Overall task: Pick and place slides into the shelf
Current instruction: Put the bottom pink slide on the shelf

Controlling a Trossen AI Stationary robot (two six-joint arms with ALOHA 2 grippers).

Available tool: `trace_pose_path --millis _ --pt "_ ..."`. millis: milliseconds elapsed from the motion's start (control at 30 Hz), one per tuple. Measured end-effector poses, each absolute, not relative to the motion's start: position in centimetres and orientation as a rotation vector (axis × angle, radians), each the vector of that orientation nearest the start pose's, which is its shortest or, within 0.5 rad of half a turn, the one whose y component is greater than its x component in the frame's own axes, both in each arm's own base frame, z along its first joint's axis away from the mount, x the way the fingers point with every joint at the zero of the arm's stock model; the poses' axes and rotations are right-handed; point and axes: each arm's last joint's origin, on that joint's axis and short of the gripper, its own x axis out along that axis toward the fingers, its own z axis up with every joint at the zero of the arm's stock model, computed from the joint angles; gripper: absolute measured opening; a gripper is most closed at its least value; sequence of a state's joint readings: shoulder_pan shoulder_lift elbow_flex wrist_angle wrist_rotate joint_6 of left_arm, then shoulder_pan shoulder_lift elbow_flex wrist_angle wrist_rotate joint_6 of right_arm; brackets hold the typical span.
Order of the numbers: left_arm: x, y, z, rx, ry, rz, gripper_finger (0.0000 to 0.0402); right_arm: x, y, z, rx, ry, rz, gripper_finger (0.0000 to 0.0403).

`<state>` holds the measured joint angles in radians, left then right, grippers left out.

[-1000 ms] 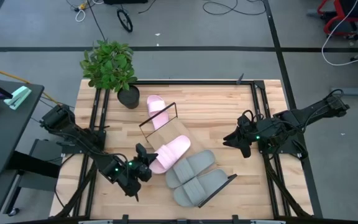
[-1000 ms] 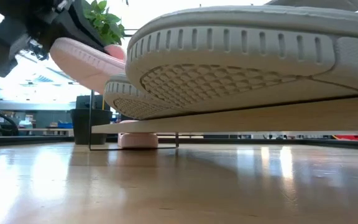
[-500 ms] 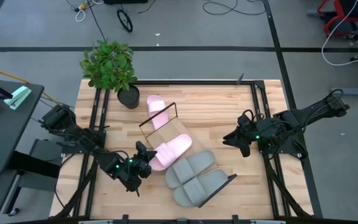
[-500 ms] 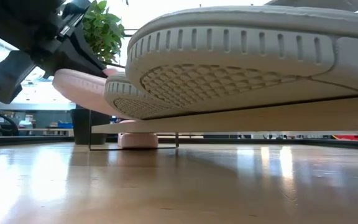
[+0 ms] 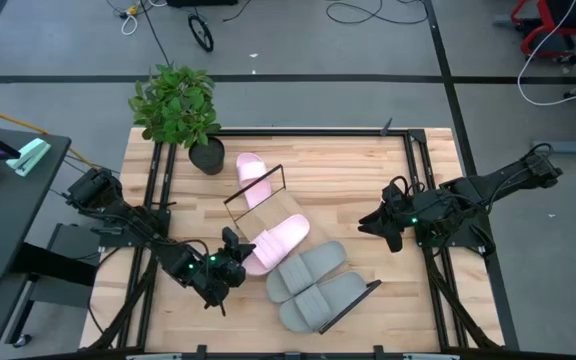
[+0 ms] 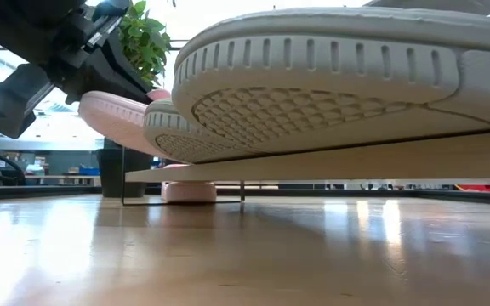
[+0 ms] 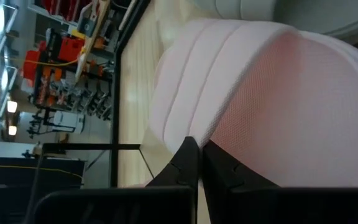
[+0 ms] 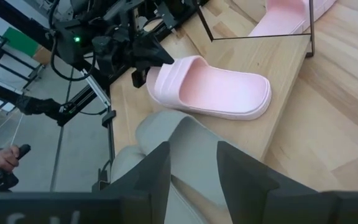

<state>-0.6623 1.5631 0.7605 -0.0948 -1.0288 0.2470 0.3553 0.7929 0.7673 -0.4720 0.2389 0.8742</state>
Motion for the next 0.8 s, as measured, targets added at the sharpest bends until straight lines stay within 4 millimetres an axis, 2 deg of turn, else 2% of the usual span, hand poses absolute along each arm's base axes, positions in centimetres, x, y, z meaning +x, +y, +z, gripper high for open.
trace_pose_path --millis 233,467,800 --pt "24.54 -14.59 16.86 0.883 0.662 0.273 0.0008 15.75 5.11 29.96 0.71 0.489 -0.1 0.0135" --pt "24.65 -14.63 16.81 0.865 0.667 0.234 0.0007 15.75 5.11 29.95 0.71 0.49 -0.1 0.0135" --pt "24.66 -14.66 16.79 0.845 0.666 0.227 0.0047 15.76 5.12 29.95 0.707 0.49 -0.099 0.0133"
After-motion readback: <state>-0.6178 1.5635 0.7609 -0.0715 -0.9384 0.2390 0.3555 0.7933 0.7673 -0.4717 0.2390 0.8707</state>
